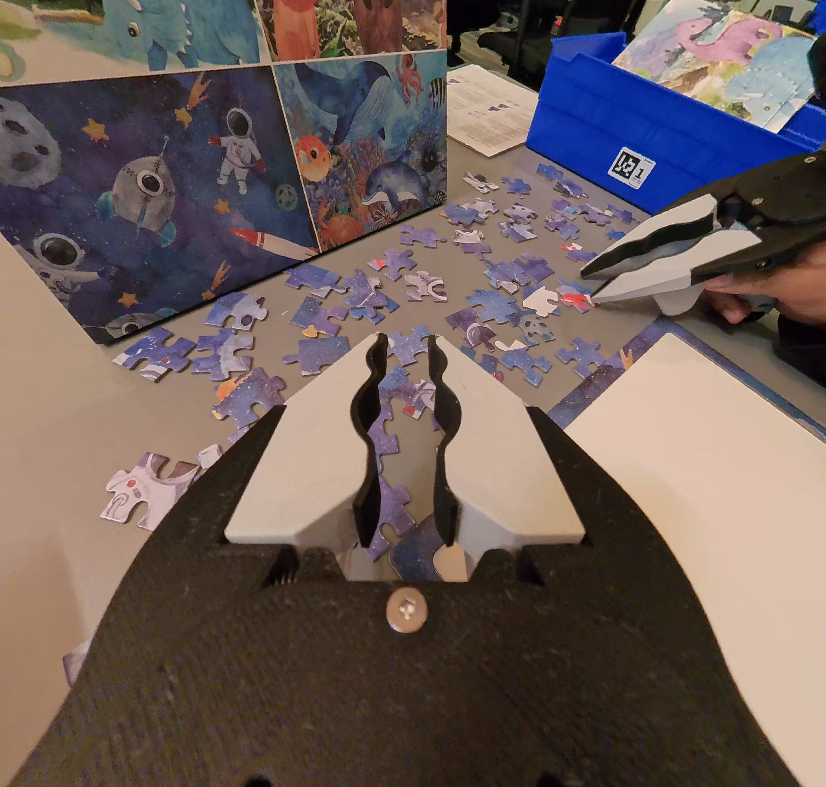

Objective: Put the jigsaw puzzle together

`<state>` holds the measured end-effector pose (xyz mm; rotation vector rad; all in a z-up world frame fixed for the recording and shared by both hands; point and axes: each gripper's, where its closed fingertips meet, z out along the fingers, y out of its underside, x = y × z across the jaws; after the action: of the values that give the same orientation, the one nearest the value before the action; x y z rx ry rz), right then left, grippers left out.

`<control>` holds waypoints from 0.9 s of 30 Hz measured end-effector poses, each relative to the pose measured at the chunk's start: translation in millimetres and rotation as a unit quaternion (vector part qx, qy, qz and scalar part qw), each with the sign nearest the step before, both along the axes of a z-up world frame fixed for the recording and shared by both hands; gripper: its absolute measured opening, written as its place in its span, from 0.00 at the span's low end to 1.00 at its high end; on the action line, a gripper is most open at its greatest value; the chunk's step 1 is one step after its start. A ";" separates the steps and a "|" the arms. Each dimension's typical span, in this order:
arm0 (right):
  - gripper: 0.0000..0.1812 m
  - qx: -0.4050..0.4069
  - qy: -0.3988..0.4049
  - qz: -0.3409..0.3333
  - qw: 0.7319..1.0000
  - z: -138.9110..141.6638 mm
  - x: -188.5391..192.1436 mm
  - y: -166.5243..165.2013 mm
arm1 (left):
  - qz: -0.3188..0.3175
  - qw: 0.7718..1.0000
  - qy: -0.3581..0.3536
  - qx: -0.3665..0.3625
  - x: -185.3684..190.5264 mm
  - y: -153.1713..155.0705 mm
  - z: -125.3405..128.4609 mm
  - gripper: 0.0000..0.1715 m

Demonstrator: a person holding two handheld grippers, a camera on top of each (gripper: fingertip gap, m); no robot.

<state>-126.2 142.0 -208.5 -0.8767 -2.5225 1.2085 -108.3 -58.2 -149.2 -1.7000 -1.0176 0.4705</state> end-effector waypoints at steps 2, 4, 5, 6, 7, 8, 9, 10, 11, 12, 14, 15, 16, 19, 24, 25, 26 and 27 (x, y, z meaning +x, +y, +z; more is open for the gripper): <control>0.17 0.012 0.001 0.003 1.000 -3.0 0.9 -0.7 | 0.000 1.000 -0.001 -0.001 -0.1 0.2 -0.9 0.10; 0.16 0.022 0.012 0.002 1.000 -3.5 0.6 -0.9 | 0.000 1.000 -0.002 -0.002 -0.3 0.2 -1.8 0.10; 0.16 0.026 0.016 0.002 1.000 -3.7 0.5 -1.2 | 0.000 1.000 -0.003 -0.002 -0.4 0.1 -2.3 0.10; 0.16 0.028 0.019 0.003 0.999 -3.7 0.7 -1.4 | 0.000 1.000 -0.003 -0.002 -0.6 0.2 -2.8 0.10; 0.14 0.028 0.018 0.007 0.999 -3.7 1.8 -2.4 | 0.000 1.000 -0.004 -0.002 -0.7 0.1 -3.4 0.10; 0.13 0.028 0.018 0.008 0.999 -3.7 2.2 -2.9 | 0.000 1.000 -0.005 -0.003 -0.8 0.2 -4.1 0.10; 0.11 0.027 0.018 0.010 0.999 -3.7 2.7 -3.4 | 0.001 1.000 -0.006 -0.003 -0.9 0.2 -4.8 0.10; 0.10 0.028 0.018 0.011 0.999 -3.7 3.1 -3.8 | 0.000 1.000 -0.007 -0.004 -1.0 0.2 -5.2 0.10; 0.10 0.028 0.018 0.011 0.999 -3.7 3.2 -3.8 | 0.000 1.000 -0.007 -0.004 -1.1 0.1 -5.5 0.10; 0.10 0.027 0.018 0.011 0.999 -3.7 3.3 -3.8 | 0.001 1.000 -0.007 -0.004 -1.1 0.1 -5.4 0.10; 0.10 0.026 0.016 0.011 0.999 -3.7 3.3 -3.8 | 0.001 1.000 -0.007 -0.004 -1.1 0.3 -5.5 0.10; 0.10 0.026 0.016 0.011 0.999 -3.7 3.2 -3.8 | 0.000 1.000 -0.007 -0.004 -1.1 0.4 -5.6 0.10; 0.10 0.026 0.016 0.011 0.999 -3.6 3.3 -3.7 | 0.000 1.000 -0.007 -0.004 -1.0 0.5 -5.6 0.10; 0.09 0.025 0.015 0.011 1.000 -3.6 3.3 -3.6 | 0.000 1.000 -0.006 -0.004 -1.0 0.4 -5.4 0.10; 0.08 0.020 0.009 0.008 1.000 -3.1 3.1 -2.0 | 0.000 1.000 -0.004 -0.004 -0.6 0.5 -3.8 0.10; 0.08 0.018 0.007 0.008 1.000 -3.1 3.0 -1.6 | 0.000 1.000 -0.004 -0.003 -0.5 0.6 -3.4 0.10; 0.08 0.017 0.006 0.008 1.000 -2.9 3.0 -1.3 | 0.000 1.000 -0.003 -0.003 -0.3 0.6 -3.0 0.10; 0.08 0.017 0.006 0.007 1.000 -2.6 2.8 -0.7 | -0.001 1.000 -0.003 -0.003 -0.2 0.8 -2.6 0.10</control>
<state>-123.5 141.2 -211.1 -0.8427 -2.5357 1.1690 -108.4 -57.4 -151.7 -1.7084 -1.0197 0.4689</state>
